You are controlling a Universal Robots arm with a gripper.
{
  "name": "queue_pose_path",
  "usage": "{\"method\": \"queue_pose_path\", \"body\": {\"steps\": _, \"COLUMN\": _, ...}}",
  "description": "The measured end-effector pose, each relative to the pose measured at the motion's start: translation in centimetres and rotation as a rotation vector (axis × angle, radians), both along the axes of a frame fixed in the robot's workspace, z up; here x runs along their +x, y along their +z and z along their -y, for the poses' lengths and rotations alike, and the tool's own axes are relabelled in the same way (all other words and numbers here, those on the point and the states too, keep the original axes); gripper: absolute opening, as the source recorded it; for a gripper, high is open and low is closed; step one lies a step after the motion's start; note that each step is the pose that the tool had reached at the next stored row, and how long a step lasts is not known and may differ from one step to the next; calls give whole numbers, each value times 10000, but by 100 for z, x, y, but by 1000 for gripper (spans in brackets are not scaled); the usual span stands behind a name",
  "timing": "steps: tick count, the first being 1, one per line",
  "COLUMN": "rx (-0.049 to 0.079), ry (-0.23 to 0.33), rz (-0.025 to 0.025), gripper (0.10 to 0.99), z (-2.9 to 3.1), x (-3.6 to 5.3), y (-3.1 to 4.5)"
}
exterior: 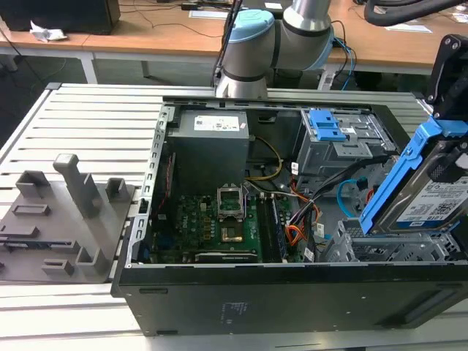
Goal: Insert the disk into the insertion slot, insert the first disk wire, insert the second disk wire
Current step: 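Insert the disk into the insertion slot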
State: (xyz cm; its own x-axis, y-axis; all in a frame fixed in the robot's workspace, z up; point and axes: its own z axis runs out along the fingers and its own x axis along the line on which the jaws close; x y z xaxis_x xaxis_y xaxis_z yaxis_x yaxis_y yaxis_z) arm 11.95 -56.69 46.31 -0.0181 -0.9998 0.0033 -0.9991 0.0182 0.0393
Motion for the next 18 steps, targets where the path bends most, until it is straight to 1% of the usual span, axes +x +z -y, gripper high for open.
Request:
{"method": "queue_pose_path", "body": {"steps": 4, "rx": 0, "ry": 0, "rz": 0, "gripper": 369, "z": 0, "x": 0, "y": -100}}
{"method": "queue_pose_path", "body": {"steps": 6, "rx": 0, "ry": 0, "rz": 1, "gripper": 369, "z": -8, "x": -19, "y": -124}}
{"method": "queue_pose_path", "body": {"steps": 8, "rx": -1, "ry": 1, "rz": 1, "gripper": 369, "z": -27, "x": -28, "y": -130}}
{"method": "queue_pose_path", "body": {"steps": 11, "rx": 0, "ry": 0, "rz": 0, "gripper": 369, "z": -106, "x": -29, "y": -153}}
{"method": "queue_pose_path", "body": {"steps": 12, "rx": 0, "ry": 0, "rz": 0, "gripper": 369, "z": -115, "x": -28, "y": -160}}
{"method": "queue_pose_path", "body": {"steps": 18, "rx": -12, "ry": 1, "rz": 2, "gripper": 369, "z": -125, "x": -28, "y": -250}}
